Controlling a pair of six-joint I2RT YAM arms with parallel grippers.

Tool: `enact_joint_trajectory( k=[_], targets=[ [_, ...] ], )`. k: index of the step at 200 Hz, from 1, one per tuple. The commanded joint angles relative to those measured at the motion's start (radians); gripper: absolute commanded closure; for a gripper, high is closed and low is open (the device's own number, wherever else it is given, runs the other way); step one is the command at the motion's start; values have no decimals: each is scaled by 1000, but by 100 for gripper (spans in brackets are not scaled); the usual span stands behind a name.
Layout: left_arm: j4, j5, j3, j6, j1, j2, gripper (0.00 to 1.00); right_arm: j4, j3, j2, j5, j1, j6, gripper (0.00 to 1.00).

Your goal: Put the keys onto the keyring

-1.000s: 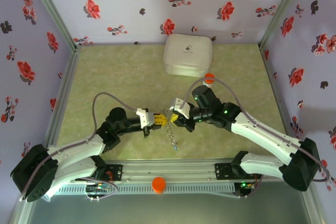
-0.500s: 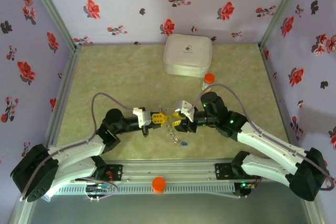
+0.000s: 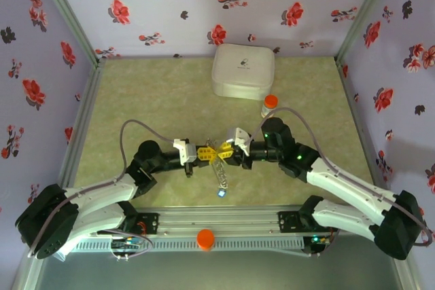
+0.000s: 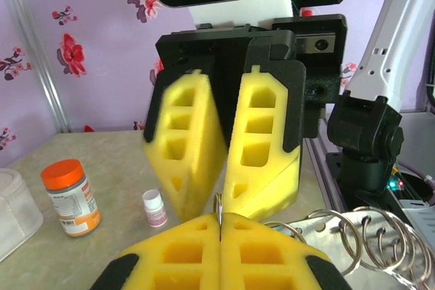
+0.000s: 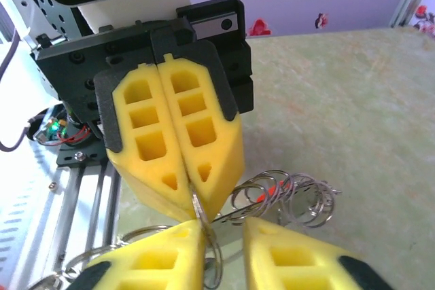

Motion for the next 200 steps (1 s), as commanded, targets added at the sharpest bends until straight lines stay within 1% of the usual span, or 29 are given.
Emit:
enact_joint_trajectory(
  k=[1,9,22,28,31,35,39,51,65,90,110,130,144,162,172,181,186,191,200],
  targets=[
    [83,27,13,-20,0,7,100,36,-1,14,-30,-4,-8,92],
    [86,27,13,-21,-1,9,100,35,7,19,-38,-5,-9,100],
    [73,2,15,-23,1,8,100,6,28,21,-42,-5,-23,100],
    [54,-21,15,-24,1,4,90,-17,40,19,-35,-4,-30,100],
    [38,-35,16,-21,1,1,82,-34,51,18,-29,-5,-38,100],
    [13,-48,18,-13,1,-6,76,-63,67,19,-21,-4,-50,100],
    [-31,-54,24,3,2,-14,74,-95,83,18,-11,-3,-65,100],
    [-183,-67,55,63,0,-44,73,-225,145,30,32,2,-116,100],
    [-375,-67,102,131,-1,-67,81,-382,224,61,92,16,-176,100],
    [-528,-63,155,196,-4,-76,82,-560,337,134,168,54,-260,100],
    [-576,-59,183,209,-5,-73,81,-642,400,181,230,89,-309,100],
    [-579,-46,192,214,-5,-70,82,-679,449,214,255,115,-327,100],
    [-584,-33,203,218,-5,-61,87,-698,472,230,276,135,-338,100],
    [-587,-22,207,219,-5,-57,100,-717,486,238,282,142,-328,100],
    [-577,-20,202,218,-5,-60,100,-689,469,219,274,133,-300,100],
    [-557,-20,191,211,-5,-66,100,-639,435,190,241,109,-250,82],
    [-541,-21,185,205,-4,-68,100,-605,411,168,210,86,-218,74],
    [-522,-21,176,197,-4,-70,100,-565,375,147,179,64,-185,70],
    [-484,-21,161,184,-5,-73,100,-502,319,115,130,30,-130,68]
  ],
)
